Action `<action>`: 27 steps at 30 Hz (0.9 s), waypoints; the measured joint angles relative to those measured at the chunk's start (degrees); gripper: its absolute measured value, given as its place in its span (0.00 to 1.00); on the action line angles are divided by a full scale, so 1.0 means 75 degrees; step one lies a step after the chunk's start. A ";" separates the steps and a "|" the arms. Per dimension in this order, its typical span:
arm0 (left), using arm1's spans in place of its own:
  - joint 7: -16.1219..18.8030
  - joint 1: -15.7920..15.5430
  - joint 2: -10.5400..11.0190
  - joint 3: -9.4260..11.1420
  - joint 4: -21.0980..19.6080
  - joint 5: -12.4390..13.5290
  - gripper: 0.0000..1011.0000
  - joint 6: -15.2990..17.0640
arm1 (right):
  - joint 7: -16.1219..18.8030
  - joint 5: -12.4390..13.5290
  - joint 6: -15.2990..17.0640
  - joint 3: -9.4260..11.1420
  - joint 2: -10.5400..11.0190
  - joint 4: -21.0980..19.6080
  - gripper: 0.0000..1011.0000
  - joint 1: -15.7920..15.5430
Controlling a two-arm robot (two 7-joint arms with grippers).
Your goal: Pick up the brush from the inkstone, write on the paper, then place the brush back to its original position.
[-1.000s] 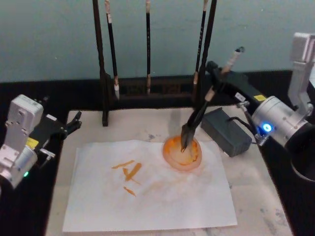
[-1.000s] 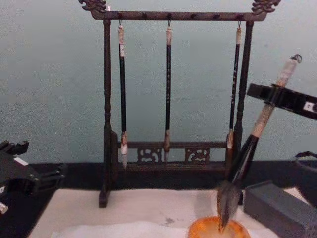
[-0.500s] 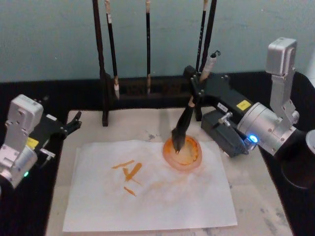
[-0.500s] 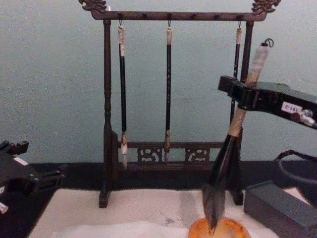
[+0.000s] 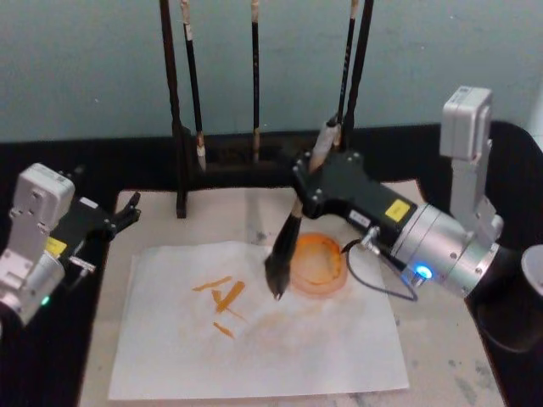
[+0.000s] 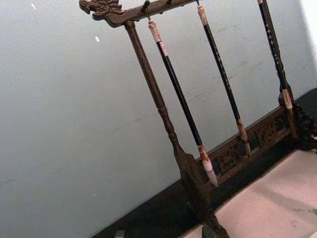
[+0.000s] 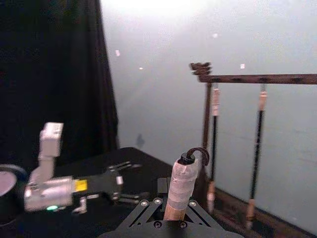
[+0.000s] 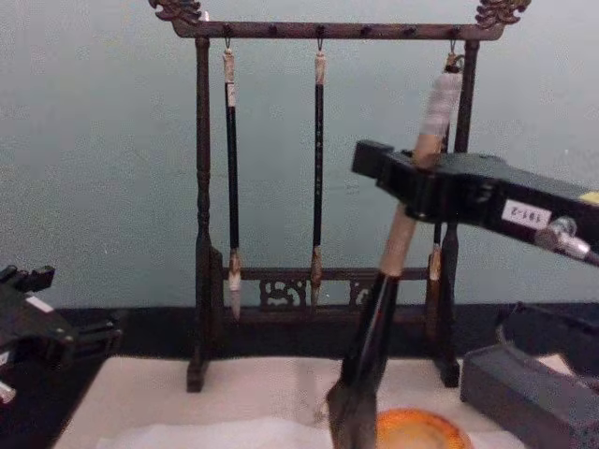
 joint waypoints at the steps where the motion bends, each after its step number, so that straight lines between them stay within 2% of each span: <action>1: 0.0000 0.0000 0.0000 0.0000 0.0000 0.0000 1.00 0.0000 | 0.0065 -0.0036 0.0030 -0.0028 0.0004 -0.0065 0.00 -0.0035; 17: 0.0000 0.0000 0.0000 0.0000 0.0000 0.0000 1.00 0.0000 | 0.0647 -0.0489 0.0296 -0.0343 -0.0107 -0.0272 0.00 -0.0172; 27: 0.0000 0.0000 0.0000 0.0000 0.0000 0.0000 1.00 0.0000 | 0.0962 -0.0710 0.0454 -0.0455 -0.0342 -0.0114 0.00 -0.0153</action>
